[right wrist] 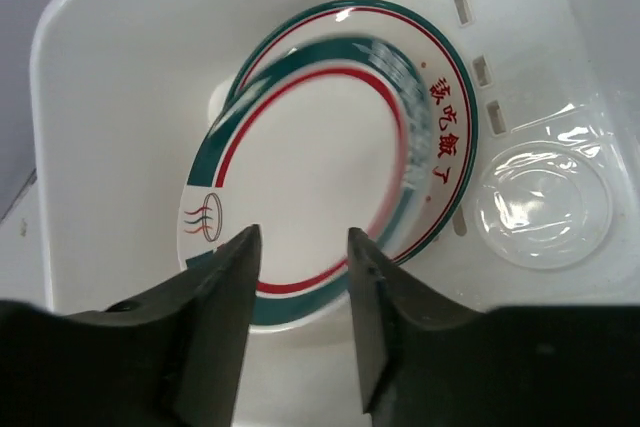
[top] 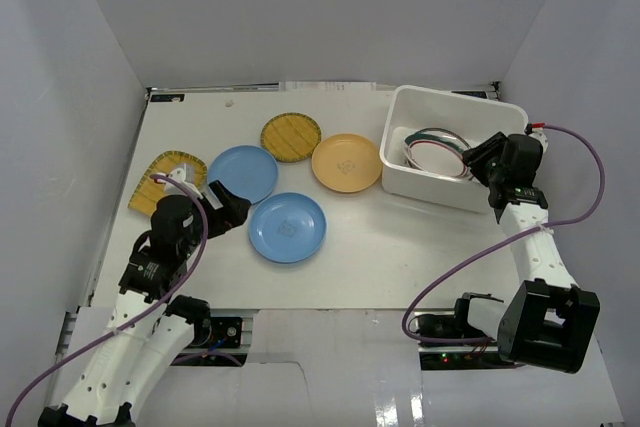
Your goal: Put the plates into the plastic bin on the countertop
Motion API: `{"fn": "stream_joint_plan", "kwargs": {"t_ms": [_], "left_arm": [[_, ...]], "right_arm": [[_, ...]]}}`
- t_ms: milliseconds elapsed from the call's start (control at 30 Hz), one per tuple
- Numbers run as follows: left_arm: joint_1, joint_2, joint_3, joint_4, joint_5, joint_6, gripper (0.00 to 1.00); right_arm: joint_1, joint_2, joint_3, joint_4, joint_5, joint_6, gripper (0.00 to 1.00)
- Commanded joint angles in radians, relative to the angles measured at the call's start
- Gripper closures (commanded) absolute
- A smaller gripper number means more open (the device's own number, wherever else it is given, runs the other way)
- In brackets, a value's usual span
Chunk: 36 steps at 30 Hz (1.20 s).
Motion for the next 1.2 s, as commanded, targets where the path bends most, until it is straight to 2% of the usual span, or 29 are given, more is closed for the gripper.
{"fn": "stream_joint_plan", "kwargs": {"t_ms": [0, 33, 133, 300, 367, 400, 467, 500, 533, 600, 633, 700, 800, 833, 867, 933, 1000, 1100, 1167], "left_arm": [[-0.002, -0.011, -0.003, 0.032, -0.045, 0.053, 0.02], [-0.002, -0.009, -0.001, 0.034, -0.044, 0.061, 0.02], [-0.001, 0.0, 0.006, 0.046, -0.024, 0.088, 0.02], [-0.002, 0.003, 0.043, 0.054, -0.028, 0.139, 0.02], [-0.002, 0.002, 0.06, 0.074, -0.028, 0.151, 0.02], [-0.002, 0.002, 0.066, 0.084, -0.024, 0.167, 0.02], [-0.002, 0.003, 0.075, 0.115, -0.01, 0.174, 0.02], [-0.002, 0.003, 0.074, 0.123, -0.007, 0.177, 0.02], [-0.001, 0.0, 0.057, 0.13, -0.002, 0.177, 0.02], [-0.002, -0.017, 0.026, 0.149, -0.002, 0.177, 0.02], [-0.002, -0.02, 0.014, 0.15, -0.002, 0.176, 0.02], [-0.002, -0.023, 0.011, 0.135, 0.017, 0.176, 0.02], [-0.001, -0.028, 0.003, 0.138, 0.037, 0.173, 0.02], [-0.002, -0.028, 0.003, 0.138, 0.039, 0.173, 0.02], [-0.002, -0.026, 0.002, 0.138, 0.045, 0.174, 0.02], [-0.001, -0.022, 0.0, 0.138, 0.045, 0.176, 0.02], [-0.002, -0.017, 0.0, 0.138, 0.083, 0.177, 0.02], [-0.001, -0.014, 0.0, 0.14, 0.094, 0.182, 0.02], [-0.002, -0.008, 0.0, 0.14, 0.099, 0.184, 0.02]], "right_arm": [[-0.007, 0.0, 0.0, 0.033, 0.009, -0.024, 0.49], [-0.005, -0.004, 0.001, 0.03, 0.035, -0.029, 0.39], [-0.005, -0.029, 0.023, -0.001, 0.069, -0.041, 0.23], [0.028, -0.119, 0.078, 0.007, 0.025, -0.079, 0.22], [0.087, -0.146, 0.131, 0.033, -0.029, -0.121, 0.28], [0.207, -0.141, 0.162, 0.029, -0.027, -0.144, 0.31], [0.342, -0.072, 0.289, -0.017, -0.009, -0.243, 0.39], [0.457, -0.034, 0.338, -0.04, -0.012, -0.27, 0.47], [0.511, 0.05, 0.436, -0.066, -0.02, -0.294, 0.53], [0.644, 0.144, 0.533, -0.138, -0.009, -0.374, 0.63], [0.68, 0.243, 0.582, -0.165, 0.011, -0.4, 0.69], [0.752, 0.352, 0.728, -0.246, 0.031, -0.466, 0.71], [0.797, 0.625, 0.921, -0.301, 0.026, -0.498, 0.73], [0.803, 0.682, 0.967, -0.315, 0.028, -0.503, 0.73], [0.805, 0.736, 1.08, -0.333, 0.032, -0.504, 0.73], [0.806, 0.899, 1.199, -0.381, 0.075, -0.503, 0.66], [0.805, 0.991, 1.356, -0.389, 0.126, -0.515, 0.59], [0.783, 1.194, 1.548, -0.381, 0.143, -0.514, 0.4], [0.762, 1.242, 1.572, -0.343, 0.135, -0.491, 0.32]]}}
